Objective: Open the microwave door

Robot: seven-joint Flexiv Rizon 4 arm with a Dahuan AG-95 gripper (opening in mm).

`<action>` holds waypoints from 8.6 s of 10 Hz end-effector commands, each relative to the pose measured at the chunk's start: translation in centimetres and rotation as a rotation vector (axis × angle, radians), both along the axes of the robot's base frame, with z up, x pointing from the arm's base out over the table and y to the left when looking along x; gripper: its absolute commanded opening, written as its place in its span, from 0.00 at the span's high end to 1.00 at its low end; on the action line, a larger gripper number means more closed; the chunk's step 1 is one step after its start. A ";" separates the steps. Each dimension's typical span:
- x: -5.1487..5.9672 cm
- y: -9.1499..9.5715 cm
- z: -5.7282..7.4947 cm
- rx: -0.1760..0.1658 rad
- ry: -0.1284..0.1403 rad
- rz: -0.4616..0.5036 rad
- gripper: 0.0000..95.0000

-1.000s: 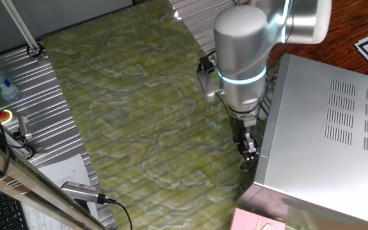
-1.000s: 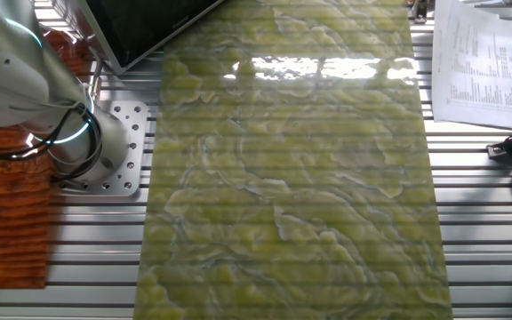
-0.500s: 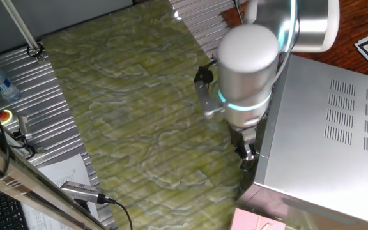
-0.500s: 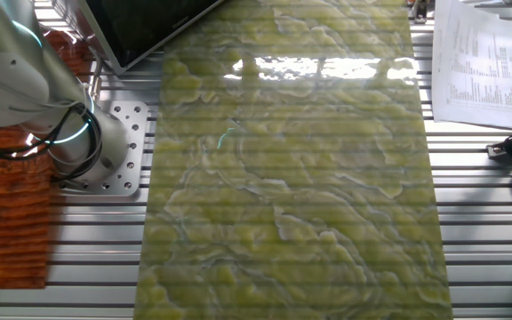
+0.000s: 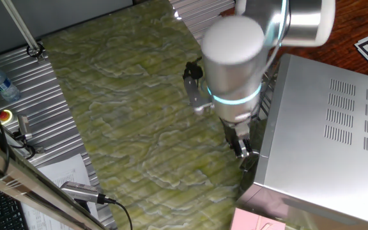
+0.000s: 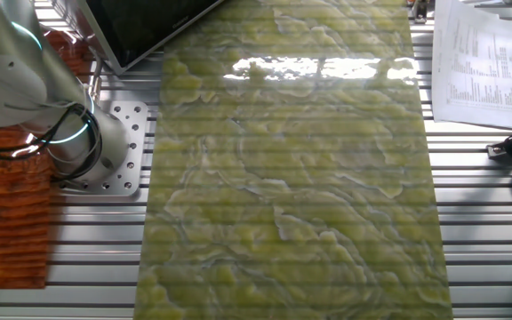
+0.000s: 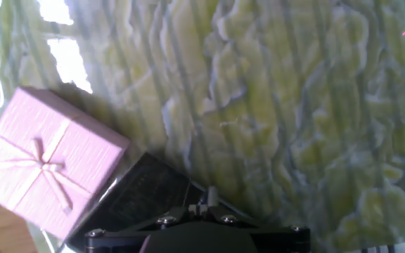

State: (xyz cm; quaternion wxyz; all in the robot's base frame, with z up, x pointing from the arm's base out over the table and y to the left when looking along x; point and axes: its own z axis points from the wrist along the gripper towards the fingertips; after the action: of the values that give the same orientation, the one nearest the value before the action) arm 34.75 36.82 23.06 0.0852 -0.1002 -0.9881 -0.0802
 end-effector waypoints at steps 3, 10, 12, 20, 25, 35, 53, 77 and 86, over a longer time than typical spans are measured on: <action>3.1 2.1 0.0 -0.100 0.096 0.185 1.00; 3.4 2.0 -1.3 -0.209 0.231 0.538 0.60; 3.1 1.8 -2.0 -0.224 0.271 0.564 0.60; 2.5 0.6 -2.8 -0.162 0.302 0.769 0.60; 2.9 0.0 -3.1 -0.110 0.261 0.781 0.80; 3.4 -0.2 -3.8 -0.194 0.189 0.574 1.00; 2.4 0.7 -3.2 -0.098 0.404 0.560 0.60; -0.8 0.0 -6.8 -0.081 0.539 0.623 0.40; -1.7 -0.9 -7.3 -0.102 0.546 0.602 0.60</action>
State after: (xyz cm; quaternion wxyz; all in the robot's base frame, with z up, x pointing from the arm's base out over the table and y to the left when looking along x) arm 33.05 36.45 15.79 0.3572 0.1696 -0.9183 0.0208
